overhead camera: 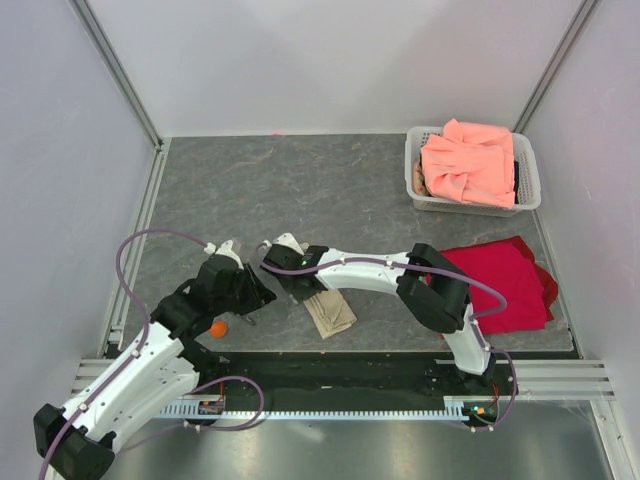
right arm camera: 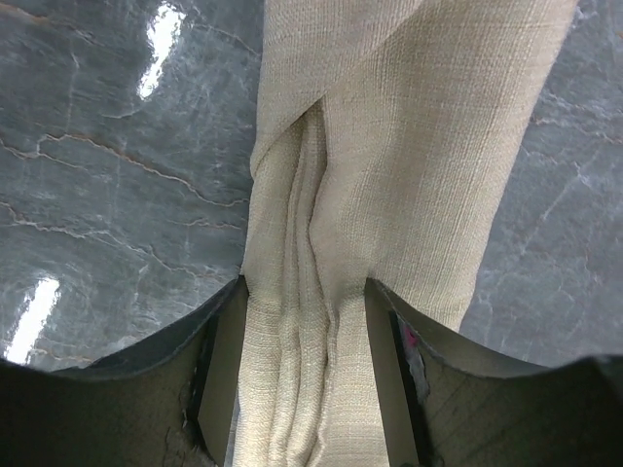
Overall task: Fold the napkin into a case and place the utensils inside
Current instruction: Pick up the smaller rectangle-folded napkin from the center of the board.
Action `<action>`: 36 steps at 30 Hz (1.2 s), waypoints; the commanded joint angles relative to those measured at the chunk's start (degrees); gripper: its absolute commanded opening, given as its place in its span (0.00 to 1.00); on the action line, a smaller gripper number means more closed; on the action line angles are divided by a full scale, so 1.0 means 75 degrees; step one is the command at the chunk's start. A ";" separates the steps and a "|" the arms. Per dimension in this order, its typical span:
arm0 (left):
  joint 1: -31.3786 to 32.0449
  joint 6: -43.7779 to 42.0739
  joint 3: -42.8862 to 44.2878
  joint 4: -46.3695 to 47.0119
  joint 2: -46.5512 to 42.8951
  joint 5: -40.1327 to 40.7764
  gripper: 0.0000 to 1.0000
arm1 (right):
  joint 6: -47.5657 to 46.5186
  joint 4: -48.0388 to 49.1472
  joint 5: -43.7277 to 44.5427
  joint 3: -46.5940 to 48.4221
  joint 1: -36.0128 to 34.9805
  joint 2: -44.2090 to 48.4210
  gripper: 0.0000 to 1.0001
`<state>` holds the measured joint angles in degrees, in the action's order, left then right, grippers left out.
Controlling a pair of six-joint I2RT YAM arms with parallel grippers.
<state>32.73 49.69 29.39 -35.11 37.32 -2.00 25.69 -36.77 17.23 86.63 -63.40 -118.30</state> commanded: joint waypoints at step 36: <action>-0.0052 0.0734 0.0909 -0.1622 -0.1144 0.1661 0.33 | 0.0466 -0.0429 0.1639 0.0461 -0.0653 -0.0177 0.17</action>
<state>32.58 52.69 33.06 -45.19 28.93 7.22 29.80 -39.68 26.89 89.69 -68.51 -121.14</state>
